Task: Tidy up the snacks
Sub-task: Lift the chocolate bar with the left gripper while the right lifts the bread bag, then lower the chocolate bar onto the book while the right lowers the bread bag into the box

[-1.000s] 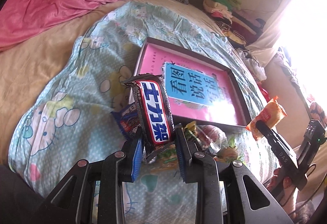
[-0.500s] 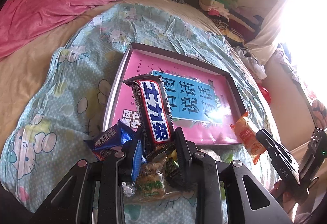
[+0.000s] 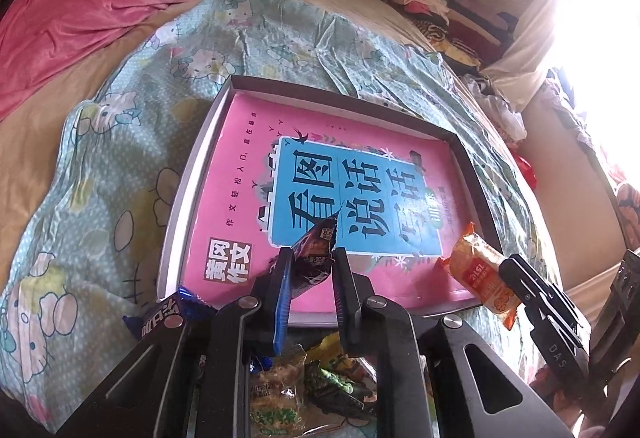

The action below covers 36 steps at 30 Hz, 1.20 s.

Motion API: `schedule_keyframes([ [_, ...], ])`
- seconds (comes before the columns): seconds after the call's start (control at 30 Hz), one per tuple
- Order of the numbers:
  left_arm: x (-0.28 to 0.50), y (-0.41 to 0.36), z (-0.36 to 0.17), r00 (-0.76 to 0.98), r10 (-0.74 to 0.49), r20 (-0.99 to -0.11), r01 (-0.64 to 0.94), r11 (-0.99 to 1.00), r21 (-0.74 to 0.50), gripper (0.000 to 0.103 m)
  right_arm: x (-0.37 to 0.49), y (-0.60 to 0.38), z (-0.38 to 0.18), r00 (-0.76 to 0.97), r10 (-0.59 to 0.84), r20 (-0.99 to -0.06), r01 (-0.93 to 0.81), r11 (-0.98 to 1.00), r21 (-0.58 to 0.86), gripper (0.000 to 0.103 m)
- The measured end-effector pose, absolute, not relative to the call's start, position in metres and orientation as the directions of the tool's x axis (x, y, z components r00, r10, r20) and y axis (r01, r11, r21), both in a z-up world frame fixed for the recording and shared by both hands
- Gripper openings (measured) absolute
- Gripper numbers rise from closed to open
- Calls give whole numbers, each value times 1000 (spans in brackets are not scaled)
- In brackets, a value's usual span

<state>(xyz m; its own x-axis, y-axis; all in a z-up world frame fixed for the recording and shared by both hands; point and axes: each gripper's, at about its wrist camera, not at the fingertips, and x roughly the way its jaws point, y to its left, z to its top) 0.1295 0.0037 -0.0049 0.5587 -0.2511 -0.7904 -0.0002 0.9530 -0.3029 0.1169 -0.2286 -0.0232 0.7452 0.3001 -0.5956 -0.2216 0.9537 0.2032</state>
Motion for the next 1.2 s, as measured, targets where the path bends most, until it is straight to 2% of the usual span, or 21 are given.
schedule_keyframes([
  [1.03, 163, -13, -33, 507, -182, -842, -17, 975, -221, 20, 135, -224, -41, 722, 285, -630, -220, 959, 181, 33],
  [1.2, 166, -7, -34, 507, -188, -841, -28, 972, -235, 20, 134, -220, -42, 738, 228, -636, -200, 973, 117, 41],
])
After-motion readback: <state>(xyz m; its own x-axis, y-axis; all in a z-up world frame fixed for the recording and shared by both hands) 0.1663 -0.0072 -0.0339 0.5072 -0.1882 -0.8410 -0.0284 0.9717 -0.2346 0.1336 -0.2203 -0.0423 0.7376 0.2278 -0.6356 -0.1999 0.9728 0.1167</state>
